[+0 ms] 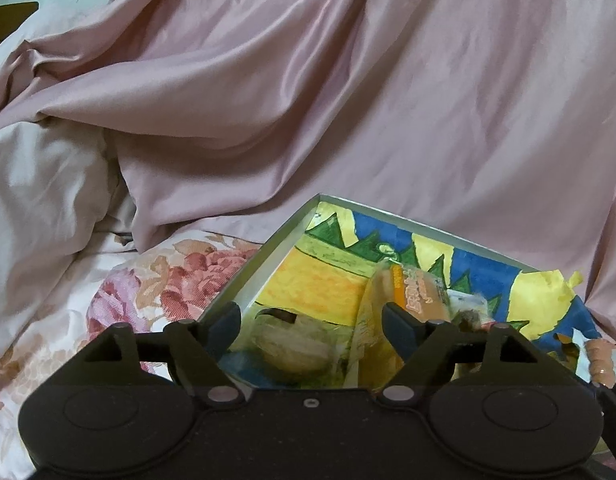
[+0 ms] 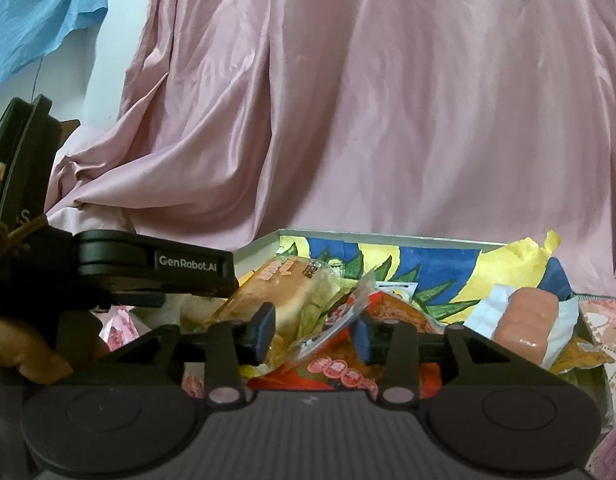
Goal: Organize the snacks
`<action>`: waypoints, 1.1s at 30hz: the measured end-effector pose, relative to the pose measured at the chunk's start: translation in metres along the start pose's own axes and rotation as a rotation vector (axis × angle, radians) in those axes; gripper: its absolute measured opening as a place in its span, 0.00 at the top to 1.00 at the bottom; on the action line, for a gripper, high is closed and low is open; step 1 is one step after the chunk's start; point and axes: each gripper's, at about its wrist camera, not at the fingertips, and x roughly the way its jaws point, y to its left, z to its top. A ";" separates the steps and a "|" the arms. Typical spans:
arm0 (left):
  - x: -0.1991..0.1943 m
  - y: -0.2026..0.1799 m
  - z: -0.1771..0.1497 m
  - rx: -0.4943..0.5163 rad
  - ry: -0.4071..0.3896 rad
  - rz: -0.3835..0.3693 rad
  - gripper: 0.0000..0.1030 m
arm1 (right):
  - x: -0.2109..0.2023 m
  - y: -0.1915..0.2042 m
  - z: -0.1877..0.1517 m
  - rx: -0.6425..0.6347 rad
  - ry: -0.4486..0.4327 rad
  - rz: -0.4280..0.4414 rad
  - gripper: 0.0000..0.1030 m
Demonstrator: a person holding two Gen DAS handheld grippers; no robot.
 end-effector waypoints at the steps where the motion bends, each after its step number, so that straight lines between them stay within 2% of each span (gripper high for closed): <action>1: -0.001 0.000 0.001 0.001 -0.001 -0.002 0.20 | -0.001 0.000 0.000 -0.005 -0.004 -0.004 0.45; 5: -0.006 0.000 0.001 -0.004 -0.020 -0.004 0.07 | -0.003 -0.001 0.001 -0.004 -0.013 -0.009 0.38; 10: -0.011 0.001 0.001 0.000 -0.038 -0.006 0.02 | -0.005 -0.002 0.002 -0.003 -0.026 -0.019 0.29; 13: -0.015 0.003 0.001 -0.007 -0.052 0.000 0.01 | -0.007 -0.002 0.002 -0.008 -0.039 -0.029 0.20; 21: -0.025 0.009 0.001 -0.020 -0.069 0.010 0.01 | -0.019 -0.005 0.006 0.005 -0.091 -0.063 0.04; 24: -0.030 0.012 0.000 -0.025 -0.076 0.015 0.01 | -0.024 -0.006 0.007 0.013 -0.111 -0.072 0.01; 33: -0.050 0.022 0.000 -0.048 -0.085 0.018 0.01 | -0.039 -0.007 0.009 0.031 -0.151 -0.124 0.00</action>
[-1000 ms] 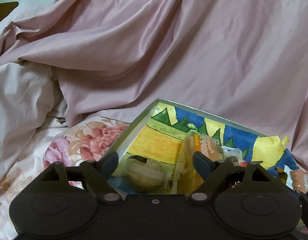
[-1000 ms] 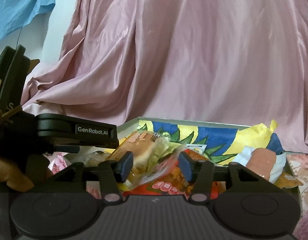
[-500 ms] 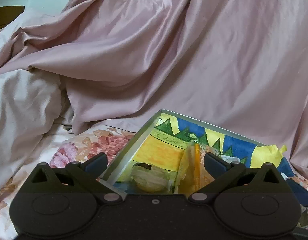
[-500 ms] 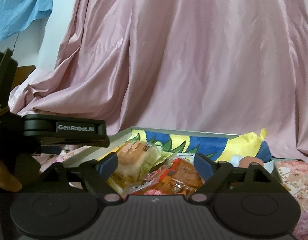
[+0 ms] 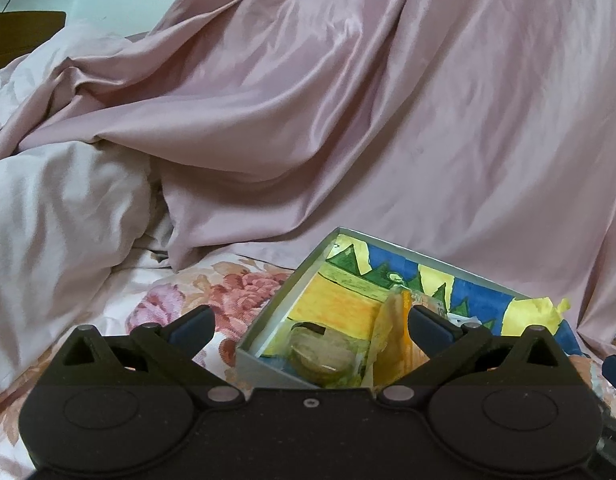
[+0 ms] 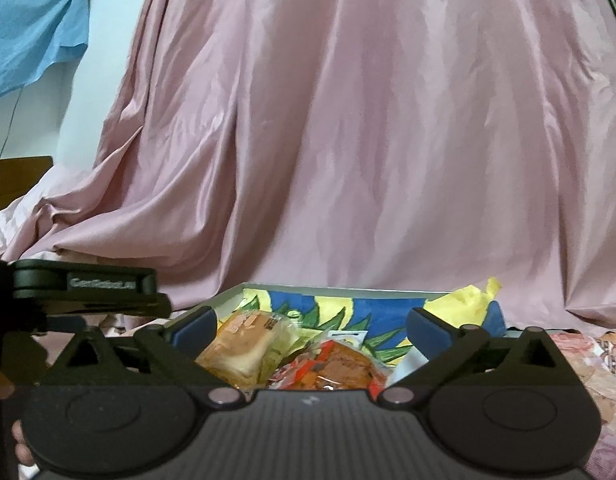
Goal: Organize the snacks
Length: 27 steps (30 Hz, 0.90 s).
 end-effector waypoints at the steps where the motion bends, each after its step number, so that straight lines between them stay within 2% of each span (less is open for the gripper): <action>1: -0.002 0.001 0.000 -0.002 -0.001 0.001 0.01 | -0.002 -0.001 0.001 0.006 -0.003 -0.006 0.00; 27: -0.063 0.008 -0.017 0.049 -0.035 -0.006 0.01 | -0.052 0.004 -0.002 0.016 -0.058 -0.081 0.00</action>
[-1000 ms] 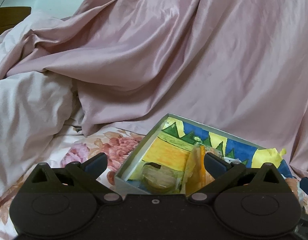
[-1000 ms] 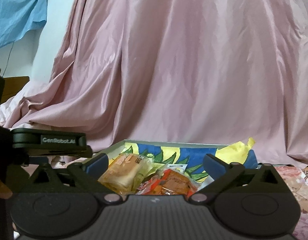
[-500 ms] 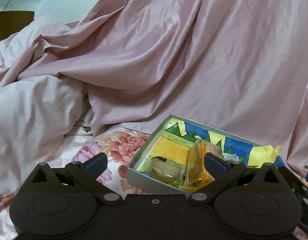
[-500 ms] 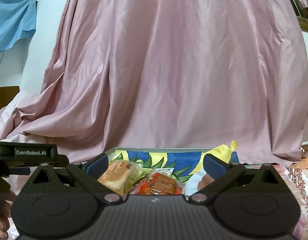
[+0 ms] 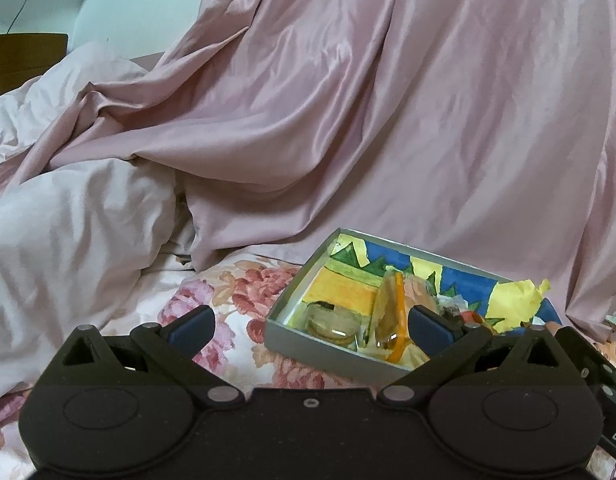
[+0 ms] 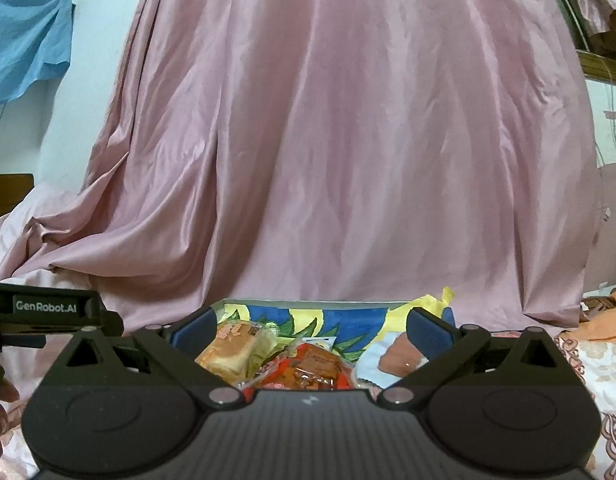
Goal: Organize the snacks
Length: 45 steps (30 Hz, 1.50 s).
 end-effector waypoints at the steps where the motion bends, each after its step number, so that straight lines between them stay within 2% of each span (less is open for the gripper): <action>1: -0.001 0.001 -0.001 -0.001 0.003 -0.002 0.01 | -0.002 0.000 -0.001 0.002 0.003 -0.005 0.00; 11: -0.025 0.013 -0.018 -0.023 0.006 -0.004 0.01 | -0.027 0.000 -0.010 0.024 0.050 -0.022 0.00; 22: -0.061 0.023 -0.043 0.028 -0.023 -0.004 0.01 | -0.055 0.003 -0.017 -0.001 0.067 -0.028 0.00; 31: -0.084 0.034 -0.068 0.065 -0.012 0.000 0.01 | -0.078 0.006 -0.025 -0.015 0.082 -0.035 0.00; 45: -0.116 0.047 -0.085 0.085 -0.022 -0.018 0.01 | -0.111 0.013 -0.039 -0.014 0.136 -0.029 0.00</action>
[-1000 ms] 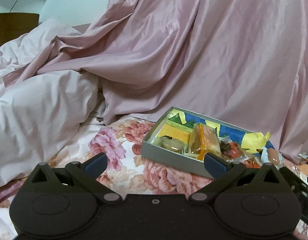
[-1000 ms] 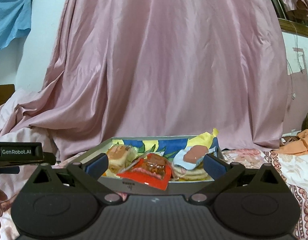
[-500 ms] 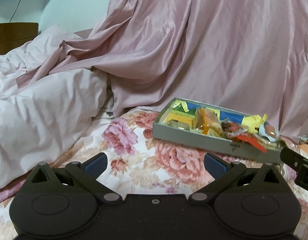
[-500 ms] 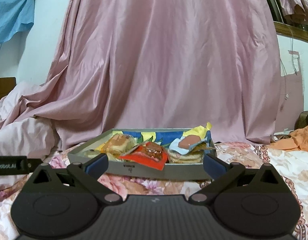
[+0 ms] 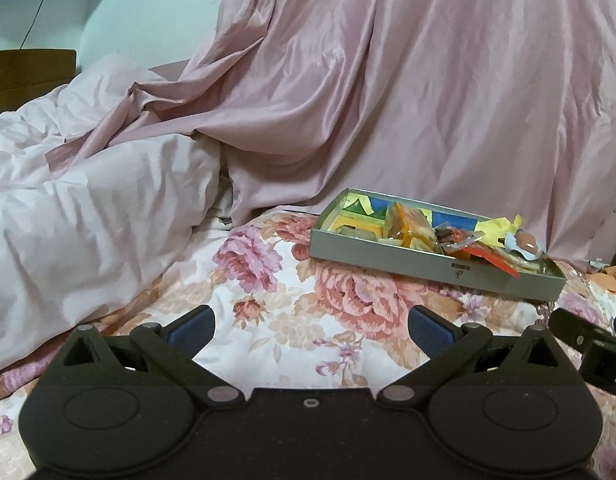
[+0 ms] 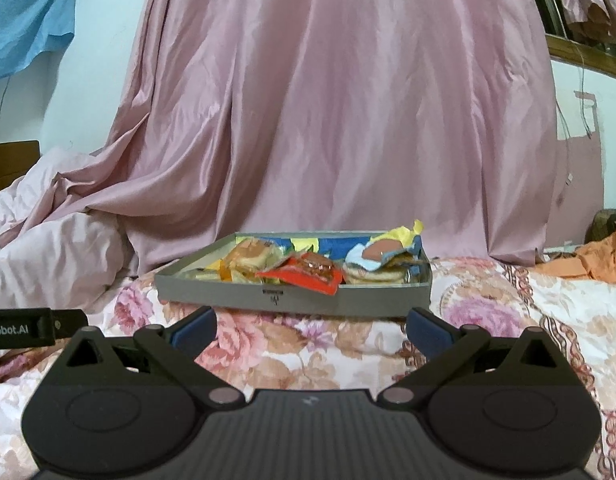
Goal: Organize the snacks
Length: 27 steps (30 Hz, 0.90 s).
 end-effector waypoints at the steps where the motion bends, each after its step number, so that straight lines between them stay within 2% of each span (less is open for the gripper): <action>1: -0.003 0.001 -0.001 -0.003 -0.001 -0.003 0.01 | -0.002 0.001 -0.002 0.000 0.007 -0.001 0.00; 7: -0.016 0.010 -0.013 -0.023 0.008 -0.010 0.01 | -0.016 0.009 -0.011 -0.001 0.028 -0.006 0.00; 15: -0.032 0.020 -0.033 0.020 0.005 -0.026 0.01 | -0.036 0.018 -0.017 -0.004 0.017 -0.027 0.00; 27: -0.034 0.030 -0.040 0.041 -0.016 -0.076 0.01 | -0.053 0.038 -0.026 -0.065 0.024 -0.068 0.00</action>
